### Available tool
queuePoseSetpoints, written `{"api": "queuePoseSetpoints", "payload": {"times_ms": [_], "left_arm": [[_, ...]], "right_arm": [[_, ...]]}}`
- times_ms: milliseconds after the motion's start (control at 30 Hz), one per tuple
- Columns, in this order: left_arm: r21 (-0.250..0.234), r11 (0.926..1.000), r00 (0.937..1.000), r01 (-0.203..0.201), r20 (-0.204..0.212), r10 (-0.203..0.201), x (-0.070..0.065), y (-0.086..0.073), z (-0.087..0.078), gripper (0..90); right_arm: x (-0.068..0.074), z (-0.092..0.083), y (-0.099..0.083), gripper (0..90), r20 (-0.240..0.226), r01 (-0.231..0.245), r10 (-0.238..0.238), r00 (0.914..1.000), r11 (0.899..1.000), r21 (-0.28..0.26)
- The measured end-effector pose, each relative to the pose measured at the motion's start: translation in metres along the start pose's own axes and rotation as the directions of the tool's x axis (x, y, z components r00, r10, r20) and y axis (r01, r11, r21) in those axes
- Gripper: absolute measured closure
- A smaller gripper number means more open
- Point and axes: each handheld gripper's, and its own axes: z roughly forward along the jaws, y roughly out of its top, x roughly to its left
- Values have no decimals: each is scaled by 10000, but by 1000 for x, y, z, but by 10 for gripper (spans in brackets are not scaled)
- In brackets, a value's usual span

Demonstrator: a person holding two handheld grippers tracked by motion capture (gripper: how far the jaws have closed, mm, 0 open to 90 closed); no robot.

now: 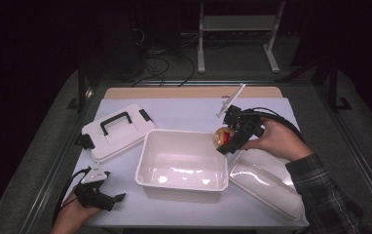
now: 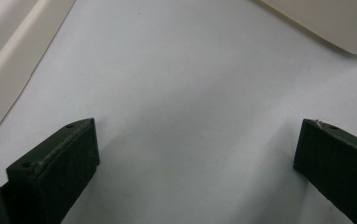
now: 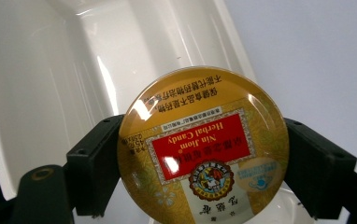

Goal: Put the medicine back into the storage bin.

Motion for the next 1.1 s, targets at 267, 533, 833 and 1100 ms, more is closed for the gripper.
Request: {"api": "queuePoseSetpoints", "payload": {"times_ms": [267, 533, 833, 1100], "left_arm": [[-1, 10000, 10000, 3, 0, -3, 0, 0, 0, 0], [-3, 10000, 10000, 6, 0, -6, 0, 0, 0, 0], [-2, 10000, 10000, 13, 3, -13, 0, 0, 0, 0], [-2, 10000, 10000, 20, 10, -20, 0, 0, 0, 0]], "right_arm": [[15, 13, 11, 197, -302, 624, -621, 9976, 9980, 89], [22, 29, 15, 197, -632, 844, -825, 9946, 9960, 288], [25, 52, 15, 197, -856, 1003, -949, 9918, 9931, 610], [27, 66, 13, 196, -539, 1355, -1300, 9900, 9840, 1158]]}}
